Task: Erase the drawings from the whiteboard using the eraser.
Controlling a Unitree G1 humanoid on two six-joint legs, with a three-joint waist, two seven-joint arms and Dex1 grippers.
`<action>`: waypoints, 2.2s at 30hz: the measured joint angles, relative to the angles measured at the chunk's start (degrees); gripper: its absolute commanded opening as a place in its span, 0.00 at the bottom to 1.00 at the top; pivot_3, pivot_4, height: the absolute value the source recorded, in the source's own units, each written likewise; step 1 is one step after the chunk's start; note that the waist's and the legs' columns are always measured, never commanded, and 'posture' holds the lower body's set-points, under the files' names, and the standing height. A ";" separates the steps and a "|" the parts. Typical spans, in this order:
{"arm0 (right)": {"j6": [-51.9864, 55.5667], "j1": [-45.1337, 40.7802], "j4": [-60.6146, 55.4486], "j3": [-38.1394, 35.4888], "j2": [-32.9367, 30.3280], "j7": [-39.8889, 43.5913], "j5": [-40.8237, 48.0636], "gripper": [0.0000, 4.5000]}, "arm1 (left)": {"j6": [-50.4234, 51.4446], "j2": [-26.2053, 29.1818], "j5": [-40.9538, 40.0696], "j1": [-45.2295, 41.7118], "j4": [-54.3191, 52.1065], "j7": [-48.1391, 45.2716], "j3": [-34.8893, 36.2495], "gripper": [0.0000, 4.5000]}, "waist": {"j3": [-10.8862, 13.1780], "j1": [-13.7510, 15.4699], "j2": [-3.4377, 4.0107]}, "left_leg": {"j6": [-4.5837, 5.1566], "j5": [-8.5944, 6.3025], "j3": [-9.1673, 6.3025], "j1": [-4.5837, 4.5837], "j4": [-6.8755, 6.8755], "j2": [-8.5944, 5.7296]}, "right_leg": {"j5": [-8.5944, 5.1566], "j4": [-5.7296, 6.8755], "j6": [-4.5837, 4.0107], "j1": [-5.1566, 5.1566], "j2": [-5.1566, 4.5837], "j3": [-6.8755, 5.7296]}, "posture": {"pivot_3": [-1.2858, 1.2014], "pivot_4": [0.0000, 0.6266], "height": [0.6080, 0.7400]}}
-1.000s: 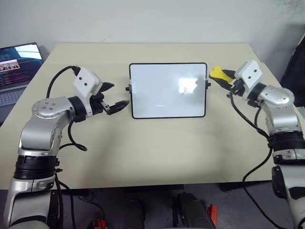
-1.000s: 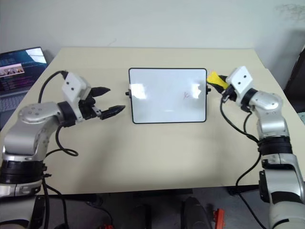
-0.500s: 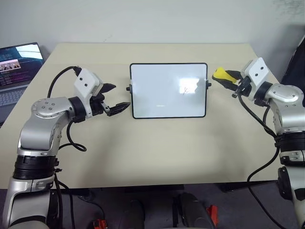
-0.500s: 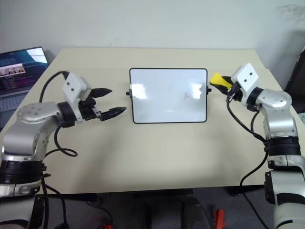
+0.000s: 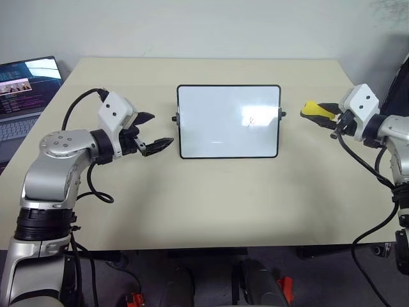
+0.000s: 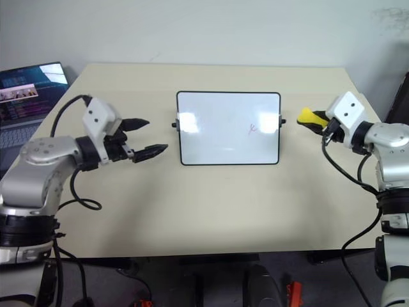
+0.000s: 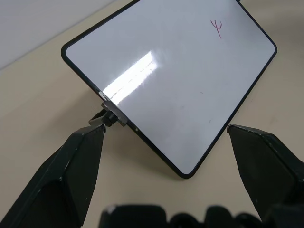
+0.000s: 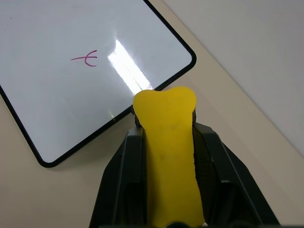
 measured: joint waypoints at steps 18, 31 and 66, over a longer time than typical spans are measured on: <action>0.95 0.00 -0.47 0.01 1.39 -0.36 0.04 0.22 | -0.14 -0.33 -0.02 -1.14 0.00 0.04 -0.16 1.00 | 0.00 0.03 0.00 | 0.00 0.00 -0.01 0.00 0.09 0.00 | 0.01 0.04 -0.01 0.02 0.00 -0.01 | 0.52 0.24 1.00; -6.73 -3.39 2.20 -2.87 19.53 -10.82 4.24 0.22 | -0.46 -2.44 0.20 -1.31 0.07 0.08 -2.10 1.00 | -0.01 -0.38 -0.01 | 0.00 0.00 -0.06 0.09 0.33 0.00 | 0.02 0.15 0.00 0.19 0.01 -0.03 | 0.52 0.24 1.00; -24.75 -7.22 35.38 8.63 34.51 -23.37 -13.51 0.22 | 0.31 -0.04 0.10 -0.77 -1.24 -0.49 -2.04 1.00 | -0.18 -2.36 -0.21 | 0.01 0.02 -0.12 0.59 0.79 0.00 | 0.06 0.56 0.30 0.68 0.09 0.04 | 0.52 0.24 1.00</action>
